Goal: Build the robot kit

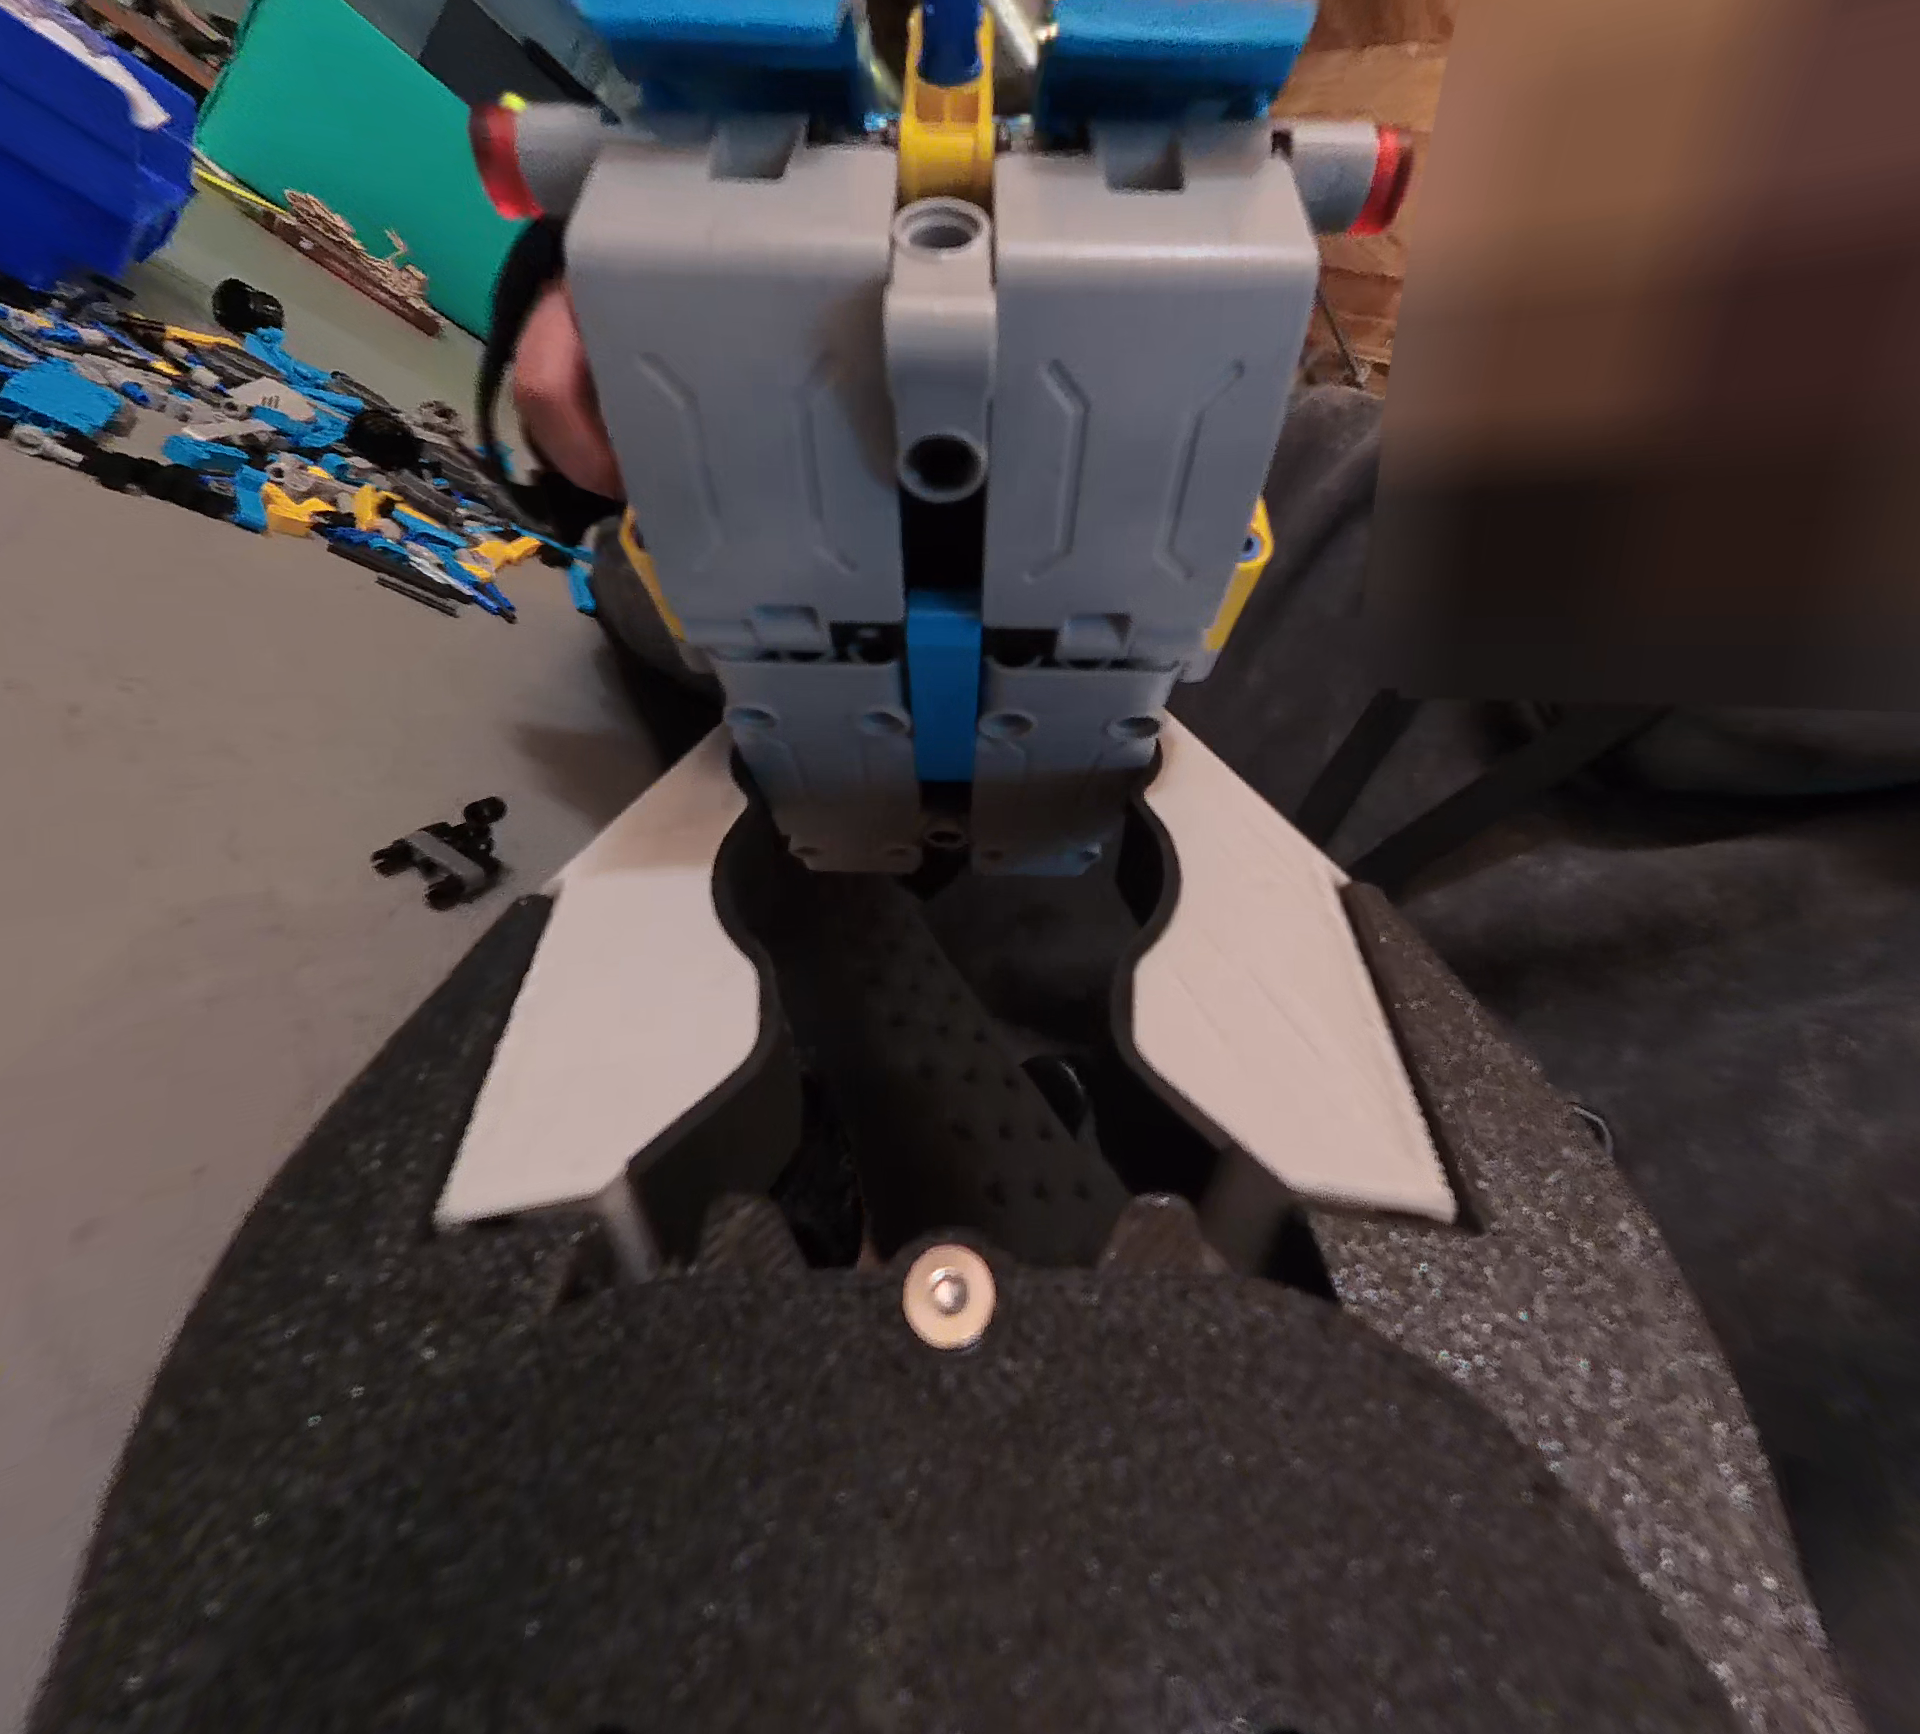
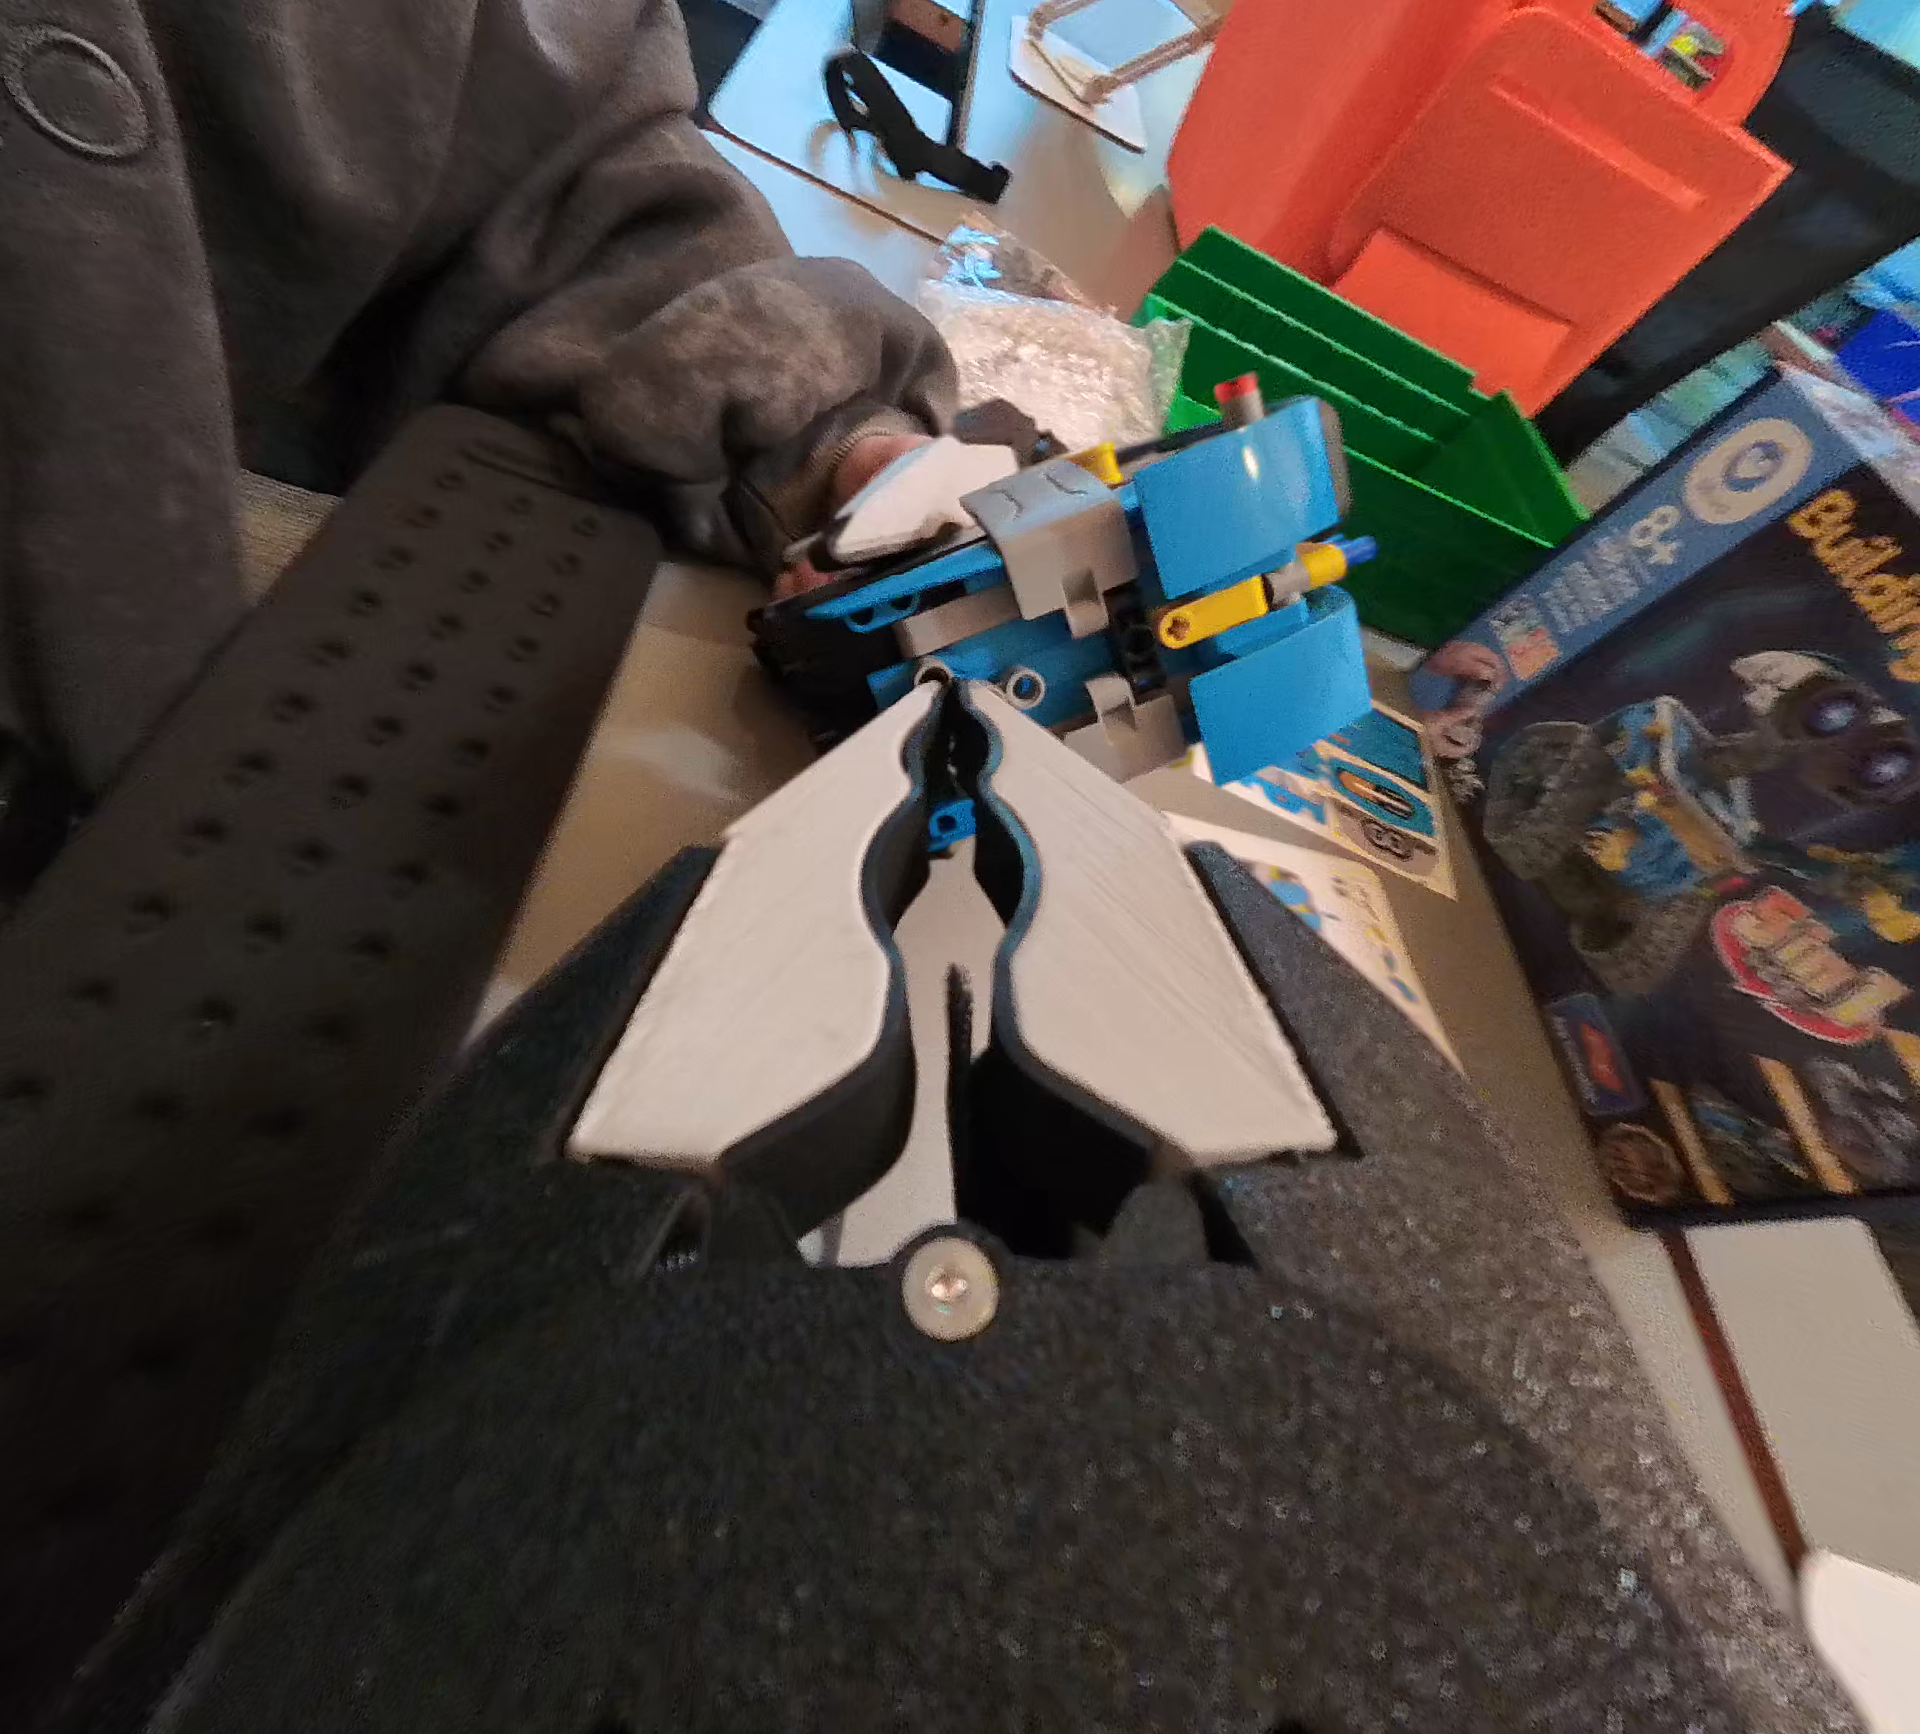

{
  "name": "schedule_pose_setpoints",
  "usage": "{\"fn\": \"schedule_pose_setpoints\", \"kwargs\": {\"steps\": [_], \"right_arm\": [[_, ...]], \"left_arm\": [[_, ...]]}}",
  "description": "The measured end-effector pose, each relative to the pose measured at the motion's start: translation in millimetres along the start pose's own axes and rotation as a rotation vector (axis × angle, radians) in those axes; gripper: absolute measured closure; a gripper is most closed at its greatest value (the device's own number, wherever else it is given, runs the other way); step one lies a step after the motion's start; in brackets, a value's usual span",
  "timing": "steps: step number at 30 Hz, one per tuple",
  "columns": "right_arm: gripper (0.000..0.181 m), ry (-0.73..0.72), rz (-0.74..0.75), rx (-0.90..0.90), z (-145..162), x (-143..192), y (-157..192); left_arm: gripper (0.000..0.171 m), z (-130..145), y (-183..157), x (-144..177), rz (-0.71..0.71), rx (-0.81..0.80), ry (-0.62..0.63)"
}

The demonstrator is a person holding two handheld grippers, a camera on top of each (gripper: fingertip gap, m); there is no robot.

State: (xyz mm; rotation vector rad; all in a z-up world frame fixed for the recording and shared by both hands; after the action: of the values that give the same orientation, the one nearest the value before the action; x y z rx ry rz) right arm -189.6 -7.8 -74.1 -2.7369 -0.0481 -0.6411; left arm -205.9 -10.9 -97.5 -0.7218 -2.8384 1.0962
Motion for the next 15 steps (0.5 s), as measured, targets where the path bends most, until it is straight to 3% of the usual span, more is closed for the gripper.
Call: {"fn": "schedule_pose_setpoints", "kwargs": {"steps": [3, 15], "right_arm": [[0.181, -0.071, -0.057, 0.018, -9, 0, 9], [0.181, -0.125, 0.042, -0.047, -13, 9, -6]], "left_arm": [[0.107, 3, -11, -3, 0.044, -0.035, 0.007], [0.106, -5, -8, 3, 0.015, -0.047, -0.024]]}}
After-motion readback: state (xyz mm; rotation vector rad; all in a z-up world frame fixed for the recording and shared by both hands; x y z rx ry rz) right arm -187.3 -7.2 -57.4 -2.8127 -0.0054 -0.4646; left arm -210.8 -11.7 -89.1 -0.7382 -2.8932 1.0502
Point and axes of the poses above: each gripper's, where its closed fingertips meet, x back along the fingers, z out of its underside, y = z × x across the jaws, the point moved 1 cm from there along x, back along the fingers, and after that the axes turned 12 degrees about -z, right-handed, at the moved point
